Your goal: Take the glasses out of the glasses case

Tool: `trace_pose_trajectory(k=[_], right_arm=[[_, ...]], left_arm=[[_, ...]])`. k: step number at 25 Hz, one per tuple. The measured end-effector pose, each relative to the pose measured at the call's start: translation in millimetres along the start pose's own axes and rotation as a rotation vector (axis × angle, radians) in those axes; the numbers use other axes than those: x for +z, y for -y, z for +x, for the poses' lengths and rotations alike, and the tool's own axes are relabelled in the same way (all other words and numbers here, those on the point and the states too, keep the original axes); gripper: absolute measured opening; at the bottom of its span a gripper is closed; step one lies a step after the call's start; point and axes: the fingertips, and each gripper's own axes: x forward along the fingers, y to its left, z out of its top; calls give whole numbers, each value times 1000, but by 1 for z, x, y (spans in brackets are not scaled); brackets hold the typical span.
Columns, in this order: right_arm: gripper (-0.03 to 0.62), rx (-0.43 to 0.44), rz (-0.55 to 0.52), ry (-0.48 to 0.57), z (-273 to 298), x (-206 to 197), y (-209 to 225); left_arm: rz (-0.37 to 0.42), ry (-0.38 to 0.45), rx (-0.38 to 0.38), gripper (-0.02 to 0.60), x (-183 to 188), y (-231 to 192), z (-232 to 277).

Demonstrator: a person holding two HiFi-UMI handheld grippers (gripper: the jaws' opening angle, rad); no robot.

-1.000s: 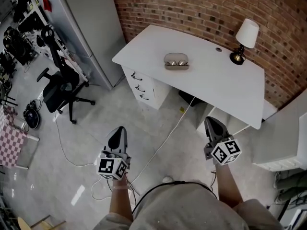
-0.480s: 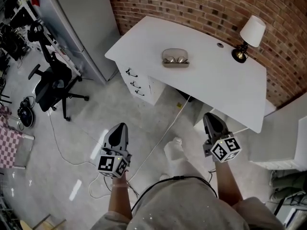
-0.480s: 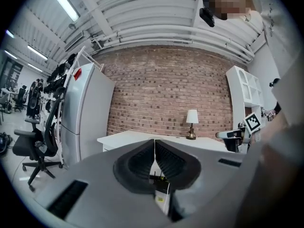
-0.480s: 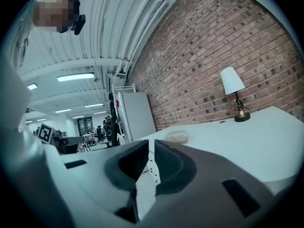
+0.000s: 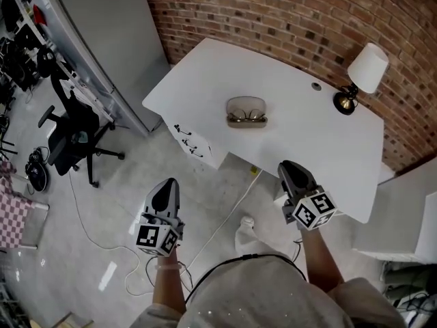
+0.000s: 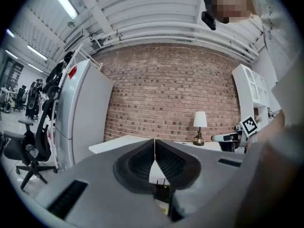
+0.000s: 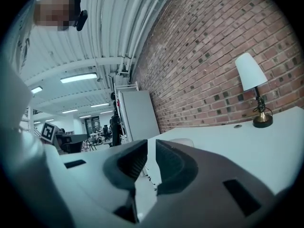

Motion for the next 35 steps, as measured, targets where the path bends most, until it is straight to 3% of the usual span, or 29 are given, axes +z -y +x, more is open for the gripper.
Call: trace_pose_trajectory(k=[11,18,29,35], right_arm=[[137,60,-23,-82,63,0,64],[152,73,-30,-102,82,5,94],[152,71,35,-120,94,-7,111],[156,129,2,-174,120,-12,103]], left_arm=[[-10,-15,-18,8,-7,-6,101],[-8,-3,-50,8,-9,1,149],[8,-25,-91,8,-10,3,183],[-2,-44,-52,8,-17,-16,177]])
